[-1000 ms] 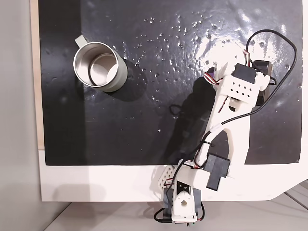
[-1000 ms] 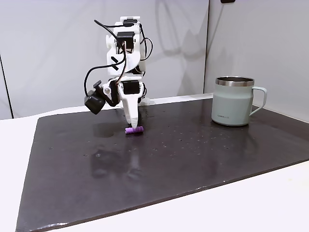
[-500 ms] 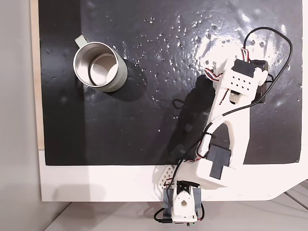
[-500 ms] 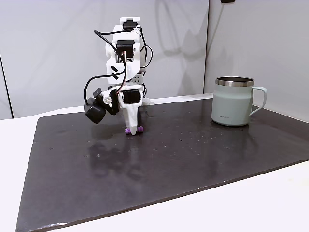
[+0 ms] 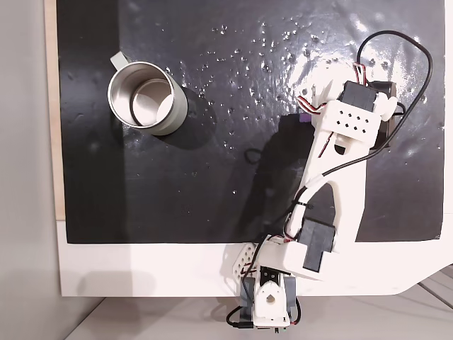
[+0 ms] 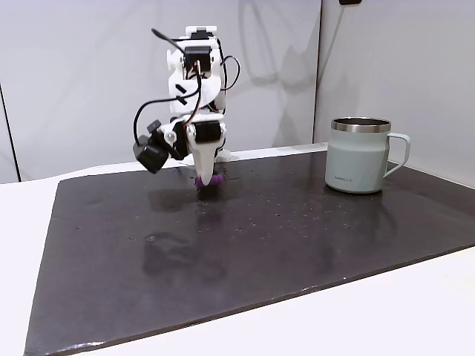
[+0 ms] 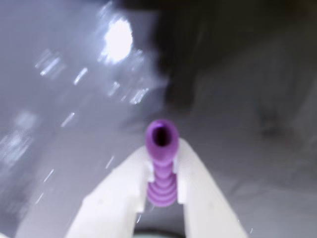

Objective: Grasp a pengrip and put it in the cup.

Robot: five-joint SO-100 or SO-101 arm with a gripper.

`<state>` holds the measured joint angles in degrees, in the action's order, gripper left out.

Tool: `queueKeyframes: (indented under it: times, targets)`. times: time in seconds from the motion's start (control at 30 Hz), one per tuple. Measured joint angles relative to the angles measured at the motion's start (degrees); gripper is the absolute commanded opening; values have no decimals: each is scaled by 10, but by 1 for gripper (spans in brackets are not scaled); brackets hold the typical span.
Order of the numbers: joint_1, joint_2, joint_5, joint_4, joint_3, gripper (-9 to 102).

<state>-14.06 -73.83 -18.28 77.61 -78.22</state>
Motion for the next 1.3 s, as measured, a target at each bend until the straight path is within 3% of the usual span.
queueKeyframes:
  times: [0.33,0.67,1.07,1.3]
  targets:
    - [16,-93,15,172,167,0]
    - [55,-209,15,187,178,0]
    - [307,-250,56,187,178,0]
    - [409,-147,112,187,272,0]
